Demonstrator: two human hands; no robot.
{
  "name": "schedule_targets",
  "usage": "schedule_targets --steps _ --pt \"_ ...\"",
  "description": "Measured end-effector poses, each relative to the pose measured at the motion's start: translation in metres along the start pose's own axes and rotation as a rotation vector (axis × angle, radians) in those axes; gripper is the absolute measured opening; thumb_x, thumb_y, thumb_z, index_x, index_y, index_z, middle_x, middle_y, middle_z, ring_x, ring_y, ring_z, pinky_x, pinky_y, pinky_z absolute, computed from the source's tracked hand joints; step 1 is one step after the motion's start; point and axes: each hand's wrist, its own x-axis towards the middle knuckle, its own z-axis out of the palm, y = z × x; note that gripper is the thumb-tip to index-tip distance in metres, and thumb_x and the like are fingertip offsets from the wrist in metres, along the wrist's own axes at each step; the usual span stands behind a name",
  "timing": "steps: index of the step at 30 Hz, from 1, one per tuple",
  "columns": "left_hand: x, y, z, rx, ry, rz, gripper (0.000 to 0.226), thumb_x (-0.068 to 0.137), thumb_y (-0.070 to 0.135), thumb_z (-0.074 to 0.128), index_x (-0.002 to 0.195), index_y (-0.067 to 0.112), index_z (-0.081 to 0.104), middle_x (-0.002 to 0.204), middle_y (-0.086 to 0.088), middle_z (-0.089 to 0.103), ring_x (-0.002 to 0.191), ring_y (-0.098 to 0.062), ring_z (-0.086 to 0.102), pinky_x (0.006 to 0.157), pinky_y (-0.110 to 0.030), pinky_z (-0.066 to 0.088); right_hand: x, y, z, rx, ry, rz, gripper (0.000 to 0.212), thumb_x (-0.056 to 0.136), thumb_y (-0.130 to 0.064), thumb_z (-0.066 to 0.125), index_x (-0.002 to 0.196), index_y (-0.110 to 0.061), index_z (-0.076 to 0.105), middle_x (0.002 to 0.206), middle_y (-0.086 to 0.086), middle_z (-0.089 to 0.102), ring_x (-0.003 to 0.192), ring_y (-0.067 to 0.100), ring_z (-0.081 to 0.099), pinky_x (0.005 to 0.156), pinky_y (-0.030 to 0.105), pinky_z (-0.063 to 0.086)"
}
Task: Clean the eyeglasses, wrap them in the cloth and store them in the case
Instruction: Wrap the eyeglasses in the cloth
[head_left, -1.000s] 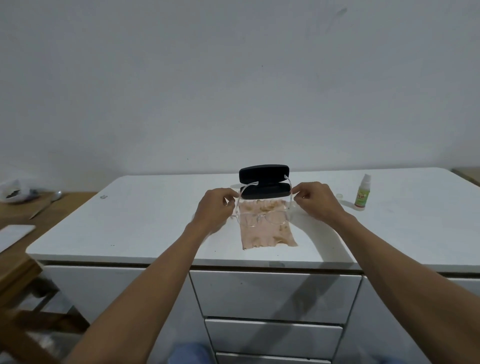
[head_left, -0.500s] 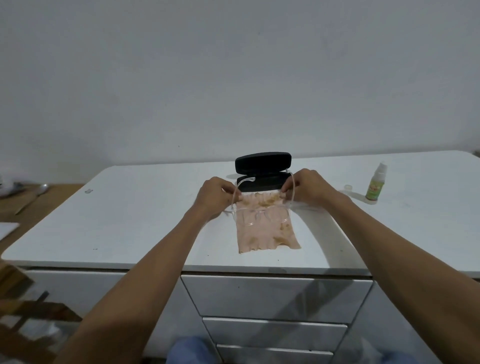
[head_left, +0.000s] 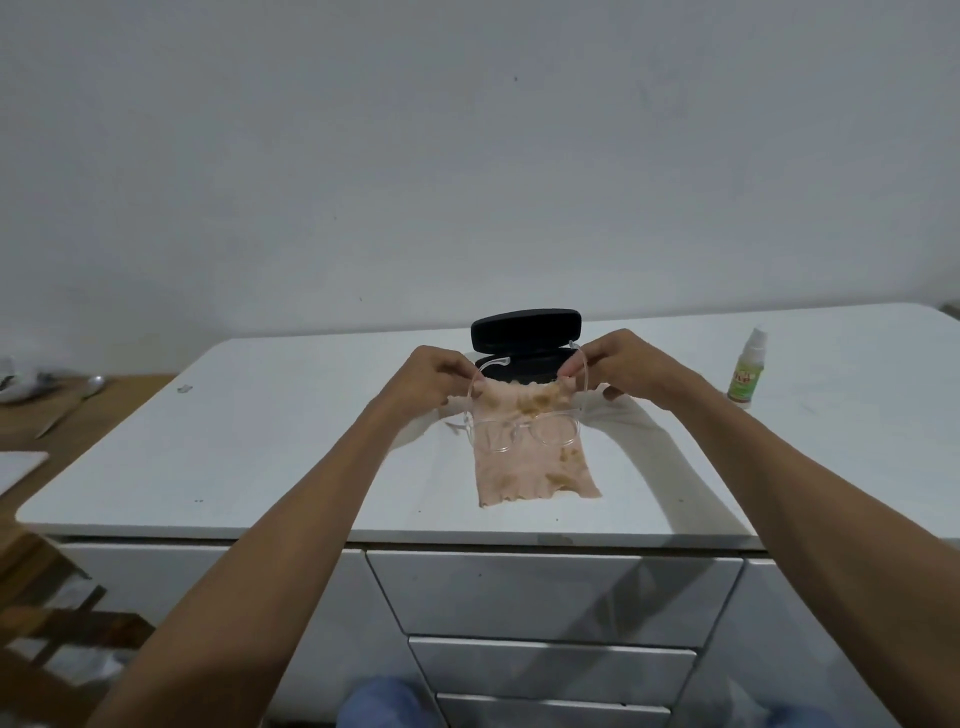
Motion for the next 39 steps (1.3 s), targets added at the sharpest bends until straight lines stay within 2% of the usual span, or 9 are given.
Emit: schedule_targets --steps 4,8,11,15,20,25,30,34,39 --pt "-0.005 0.003 -0.015 0.1 -0.125 -0.071 0.025 0.07 0.01 0.073 0.093 0.016 0.079 0.093 0.005 0.076 0.092 -0.013 0.065 0.075 -0.03 0.049 -0.003 0.001 -0.007 -0.01 -0.123 0.024 0.037 0.084 0.004 0.055 0.097 -0.018 0.083 0.097 0.001 0.075 0.091 0.016 0.059 0.077 0.033 0.045" --pt "-0.01 0.01 -0.018 0.142 -0.188 -0.118 0.031 0.086 -0.01 0.059 0.099 0.01 0.079 0.079 0.016 0.075 0.092 -0.017 0.062 0.082 -0.037 0.05 -0.008 0.0 -0.009 -0.028 -0.191 0.021 0.043 0.086 0.002 0.05 0.083 -0.024 0.083 0.109 0.006 0.076 0.095 0.016 0.061 0.078 0.033 0.048" --pt "-0.012 0.012 -0.015 0.194 -0.231 -0.145 0.039 0.082 -0.015 0.049 0.099 0.003 0.079 0.074 0.01 0.074 0.083 -0.017 0.059 0.079 -0.036 0.047 -0.012 -0.004 -0.008 -0.04 -0.223 0.017 0.043 0.085 0.003 0.045 0.078 -0.02 0.081 0.102 0.004 0.077 0.089 0.014 0.062 0.077 0.032 0.046" --pt "-0.012 0.011 -0.01 0.262 -0.255 -0.142 0.041 0.077 -0.015 0.049 0.084 0.008 0.082 0.093 -0.016 0.078 0.083 -0.019 0.064 0.072 -0.03 0.046 -0.014 -0.006 -0.007 -0.088 -0.252 0.028 0.037 0.082 0.004 0.047 0.074 -0.015 0.078 0.093 0.001 0.076 0.085 0.015 0.058 0.069 0.028 0.043" --pt "-0.011 0.008 -0.008 0.231 -0.188 -0.134 0.037 0.076 -0.016 0.052 0.079 0.009 0.079 0.073 -0.005 0.067 0.064 -0.014 0.051 0.06 -0.025 0.04 -0.013 -0.005 -0.007 -0.076 -0.216 0.06 0.037 0.082 0.004 0.05 0.078 -0.019 0.079 0.096 -0.002 0.077 0.088 0.014 0.061 0.072 0.03 0.043" --pt "-0.017 -0.002 -0.011 0.186 -0.052 -0.113 0.038 0.079 -0.016 0.043 0.077 0.012 0.07 0.088 -0.014 0.065 0.07 -0.023 0.053 0.057 -0.029 0.044 -0.019 -0.001 -0.004 -0.015 -0.112 0.095 0.022 0.074 -0.007 0.06 0.087 -0.014 0.076 0.092 0.004 0.073 0.08 0.017 0.054 0.062 0.028 0.039" --pt "-0.036 -0.005 -0.012 0.266 0.041 -0.161 0.017 0.087 0.0 0.058 0.099 0.012 0.061 0.076 -0.003 0.064 0.068 -0.02 0.06 0.055 -0.025 0.044 -0.034 0.002 0.0 -0.069 0.007 0.125 0.013 0.085 0.001 0.069 0.094 -0.007 0.073 0.088 0.009 0.065 0.071 0.019 0.054 0.058 0.027 0.042" --pt "-0.06 -0.004 -0.007 0.273 0.014 -0.13 0.016 0.082 -0.002 0.069 0.094 0.008 0.067 0.078 -0.006 0.067 0.066 -0.02 0.058 0.06 -0.026 0.045 -0.053 0.009 0.003 -0.178 0.097 0.175 0.013 0.081 0.0 0.068 0.092 0.005 0.073 0.075 0.017 0.066 0.064 0.028 0.056 0.051 0.027 0.046" --pt "-0.087 0.005 0.01 0.359 -0.16 -0.009 0.014 0.074 0.015 0.086 0.087 0.018 0.08 0.074 0.007 0.069 0.07 -0.009 0.059 0.07 -0.025 0.044 -0.084 -0.002 0.019 -0.327 -0.041 0.062 0.005 0.084 -0.015 0.081 0.086 -0.019 0.079 0.079 -0.009 0.07 0.072 0.01 0.059 0.063 0.022 0.043"
